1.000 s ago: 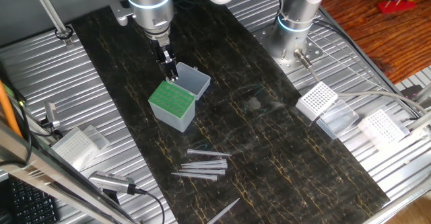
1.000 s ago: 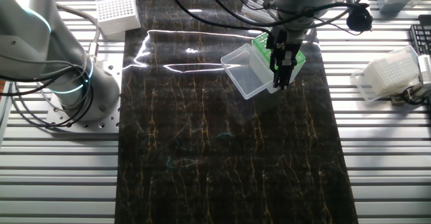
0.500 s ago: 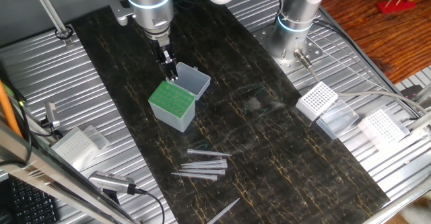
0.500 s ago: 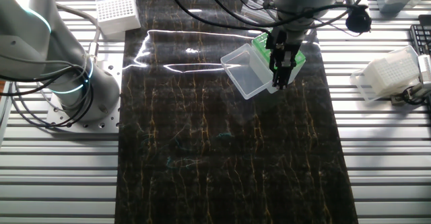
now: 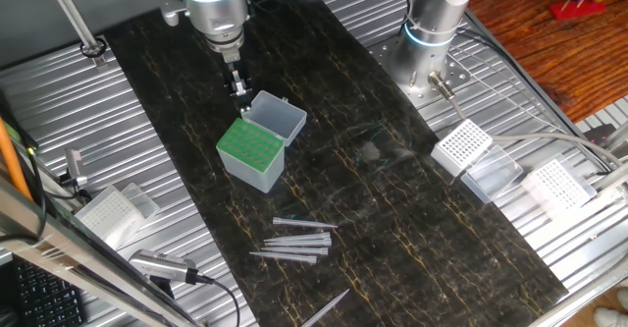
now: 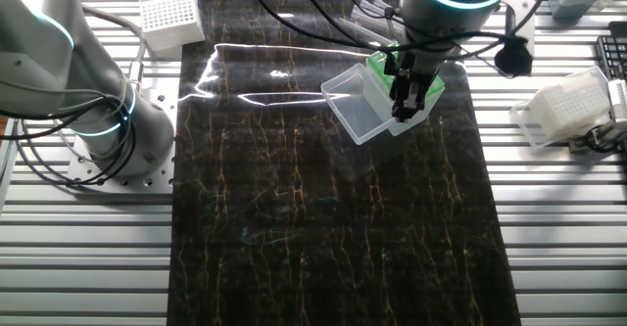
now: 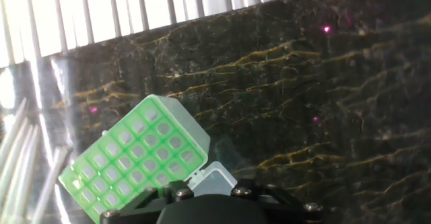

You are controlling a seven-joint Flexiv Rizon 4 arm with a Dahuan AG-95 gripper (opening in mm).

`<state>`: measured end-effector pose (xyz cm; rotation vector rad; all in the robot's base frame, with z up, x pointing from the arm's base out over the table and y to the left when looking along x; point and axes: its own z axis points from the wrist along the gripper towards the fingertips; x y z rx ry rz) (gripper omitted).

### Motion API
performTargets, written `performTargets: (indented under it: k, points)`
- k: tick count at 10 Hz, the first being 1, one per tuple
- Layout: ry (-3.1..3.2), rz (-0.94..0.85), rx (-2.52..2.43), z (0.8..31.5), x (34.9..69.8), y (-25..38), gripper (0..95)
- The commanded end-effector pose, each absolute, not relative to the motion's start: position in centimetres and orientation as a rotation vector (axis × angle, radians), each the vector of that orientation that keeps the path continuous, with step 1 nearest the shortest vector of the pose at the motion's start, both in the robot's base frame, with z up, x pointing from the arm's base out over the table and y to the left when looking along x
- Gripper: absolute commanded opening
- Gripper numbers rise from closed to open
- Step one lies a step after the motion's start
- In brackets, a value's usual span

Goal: Insert a large pipette tip into the holder for large pipette tips

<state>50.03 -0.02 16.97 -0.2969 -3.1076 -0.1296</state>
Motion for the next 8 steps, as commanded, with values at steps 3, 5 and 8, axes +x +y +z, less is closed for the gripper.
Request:
performTargets:
  k: [3, 5, 8]
  points:
    - [-3.102, -0.127, -0.321, 17.00, 50.00, 0.00, 0.0]
    - [-3.102, -0.124, -0.323, 17.00, 50.00, 0.00, 0.0]
    - [-3.103, -0.121, -0.321, 17.00, 50.00, 0.00, 0.0]
